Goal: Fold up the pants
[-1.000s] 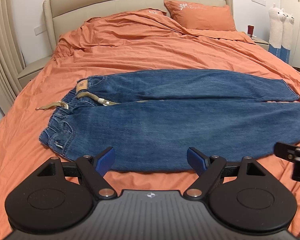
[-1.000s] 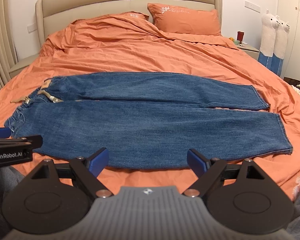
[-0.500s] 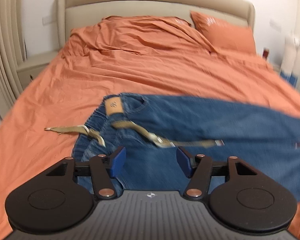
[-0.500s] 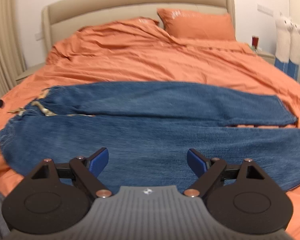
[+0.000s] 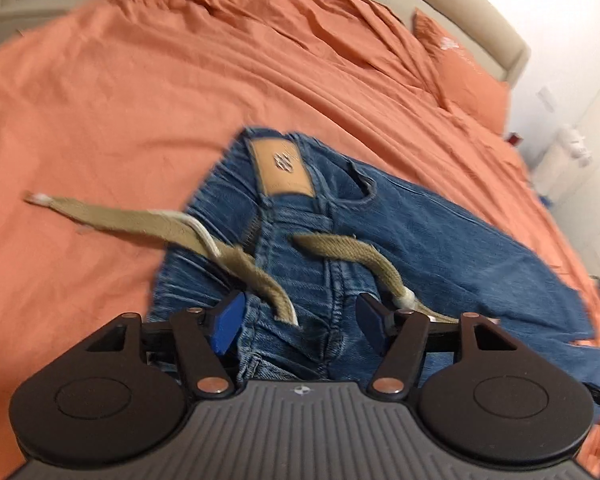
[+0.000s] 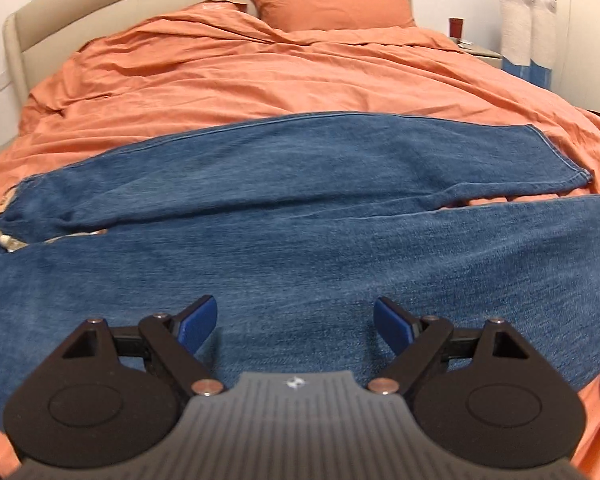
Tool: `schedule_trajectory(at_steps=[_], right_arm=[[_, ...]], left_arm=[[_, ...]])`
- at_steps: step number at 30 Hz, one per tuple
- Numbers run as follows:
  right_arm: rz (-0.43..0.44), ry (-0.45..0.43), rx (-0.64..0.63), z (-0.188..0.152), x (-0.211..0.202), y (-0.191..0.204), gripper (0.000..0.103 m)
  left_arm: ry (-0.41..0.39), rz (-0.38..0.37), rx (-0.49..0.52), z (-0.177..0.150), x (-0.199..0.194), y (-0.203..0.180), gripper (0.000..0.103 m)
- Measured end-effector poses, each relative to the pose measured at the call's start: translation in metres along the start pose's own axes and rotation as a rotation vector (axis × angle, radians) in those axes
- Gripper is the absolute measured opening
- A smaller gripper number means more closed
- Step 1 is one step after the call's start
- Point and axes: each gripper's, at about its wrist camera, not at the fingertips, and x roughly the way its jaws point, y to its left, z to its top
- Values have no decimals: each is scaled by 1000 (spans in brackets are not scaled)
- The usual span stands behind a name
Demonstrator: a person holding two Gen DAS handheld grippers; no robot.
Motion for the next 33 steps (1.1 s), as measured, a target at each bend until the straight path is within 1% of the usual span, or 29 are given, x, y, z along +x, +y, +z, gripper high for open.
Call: schedule_trajectory(at_steps=[2,4,5,6,7,8,9,10,12,13,15,17,18,19,20,24,26,28,30,32,33], right_arm=[[-22,-1,-8,1,4,3,82],[-32,-8,-16,2,4,7,82],[-36,-12,-21,2,4,10,82],[-35,-16,-28,3,4,12,82],[-31,-22,-37,3,3,15,82],[-29,-26,-50,3,3,17,82],[-35,-29,-62,2,2,20,82],[-45,-32,-71,2,1,22,82],[-56,-32,-68,0,-1,23,82],[-50,-31,-66,-1,-3,23,82],[-44,-35,-77,-1,-6,23,82],[-65,-45,-96,-1,-8,22,82],[-75,-49,-101,0,-9,21,82],[-82,-52,-102,0,-10,19,82],[-85,-51,-101,0,-11,17,82],[-104,-20,-102,-2,-10,8,82],[-111,-9,-107,-3,-12,1,82],[-124,-5,-111,-4,-15,-9,82],[-135,2,-106,-6,-19,-20,82],[-128,14,-93,-8,-21,-35,81],[-124,21,-86,-8,-22,-43,81]], left_arm=[[8,-43,-5,1,6,10,77],[34,-58,-33,1,15,21,76],[46,-77,-57,1,19,26,75],[53,-93,-75,1,21,27,71],[56,-107,-82,1,21,23,63],[50,-103,-69,2,21,18,51],[36,-54,-44,3,18,9,35],[22,5,-27,4,13,1,10],[-42,45,-17,4,-4,-14,9],[-97,95,21,3,-18,-28,8],[-180,190,110,2,-45,-58,7],[-208,277,183,0,-59,-76,7],[-195,318,209,1,-58,-78,7],[-166,348,211,2,-51,-73,8],[-133,372,193,2,-39,-63,8],[-22,440,181,-6,17,-31,9],[1,446,140,-9,33,-22,10],[15,457,148,-11,36,-22,11],[34,483,171,-9,36,-28,15],[30,524,216,-5,29,-39,31],[25,540,240,-3,24,-44,34]])
